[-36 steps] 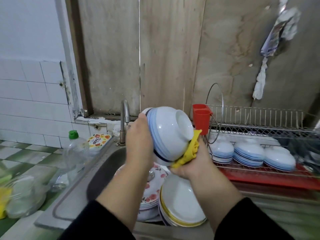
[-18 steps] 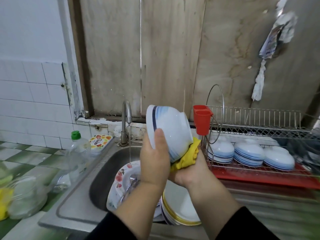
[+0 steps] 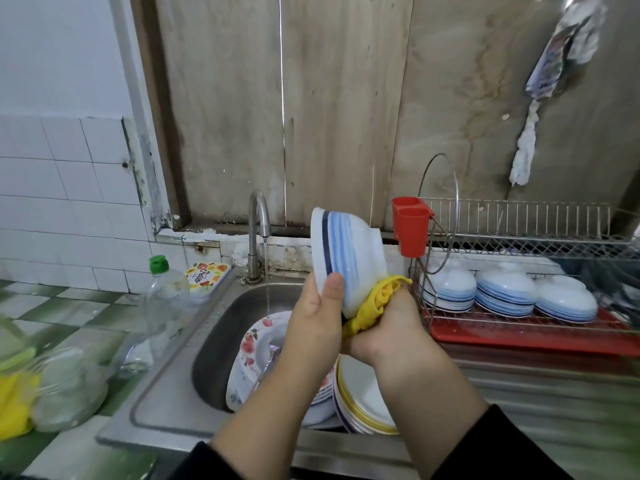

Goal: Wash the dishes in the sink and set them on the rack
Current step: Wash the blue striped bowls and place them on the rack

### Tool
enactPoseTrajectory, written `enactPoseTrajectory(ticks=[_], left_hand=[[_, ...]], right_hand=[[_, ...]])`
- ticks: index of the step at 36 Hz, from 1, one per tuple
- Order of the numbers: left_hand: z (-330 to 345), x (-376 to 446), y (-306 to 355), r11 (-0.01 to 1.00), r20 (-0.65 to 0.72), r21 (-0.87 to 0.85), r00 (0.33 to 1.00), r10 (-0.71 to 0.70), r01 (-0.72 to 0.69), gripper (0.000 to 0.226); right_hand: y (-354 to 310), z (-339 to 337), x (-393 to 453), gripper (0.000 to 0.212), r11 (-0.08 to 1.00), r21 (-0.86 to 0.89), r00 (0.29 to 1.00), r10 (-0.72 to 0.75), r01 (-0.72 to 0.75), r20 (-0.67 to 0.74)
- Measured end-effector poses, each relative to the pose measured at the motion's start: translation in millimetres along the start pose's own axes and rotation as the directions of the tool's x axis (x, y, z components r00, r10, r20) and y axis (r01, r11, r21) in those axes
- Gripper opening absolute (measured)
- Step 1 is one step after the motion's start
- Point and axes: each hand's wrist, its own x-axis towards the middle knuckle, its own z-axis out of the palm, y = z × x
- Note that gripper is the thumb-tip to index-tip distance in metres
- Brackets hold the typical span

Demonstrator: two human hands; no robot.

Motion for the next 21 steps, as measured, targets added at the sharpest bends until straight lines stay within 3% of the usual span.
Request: enactPoseTrajectory(ticks=[4, 8, 11, 12, 15, 18, 21], left_hand=[[-5, 2, -6, 0.998, 0.166, 0.061, 0.986, 0.011, -0.021, 0.026], [-5, -1, 2, 0.966, 0.347, -0.167, 0.929, -0.13, 0.198, 0.042], [-5, -1, 8, 0.93, 0.426, -0.23, 0.888, -0.17, 0.288, 0.049], [-6, 0, 7, 0.917, 0.41, -0.246, 0.891, -0.195, 0.315, 0.05], [-12, 6, 9, 0.81, 0.432, -0.35, 0.849, -0.306, 0.47, 0.074], [-18, 14, 5, 0.736, 0.473, -0.428, 0.824, -0.312, 0.524, 0.087], [-25, 20, 6, 0.678, 0.492, -0.508, 0.825, -0.278, 0.531, 0.093]], right_hand=[[2, 13, -8, 0.038, 0.985, -0.042, 0.984, -0.172, 0.17, -0.048], [10, 20, -11, 0.034, 0.848, -0.331, 0.871, -0.475, 0.415, -0.125], [16, 17, -10, 0.022, 0.57, -0.6, 0.679, -0.731, 0.562, -0.059], [17, 17, -10, 0.028, 0.494, -0.657, 0.641, -0.767, 0.57, -0.02], [16, 9, -9, 0.055, 0.24, -0.815, 0.589, -0.795, 0.527, 0.146], [13, 4, -15, 0.054, -0.026, -0.856, 0.564, -0.742, 0.516, 0.362], [6, 1, -23, 0.052, -0.229, -0.824, 0.6, -0.59, 0.518, 0.541]])
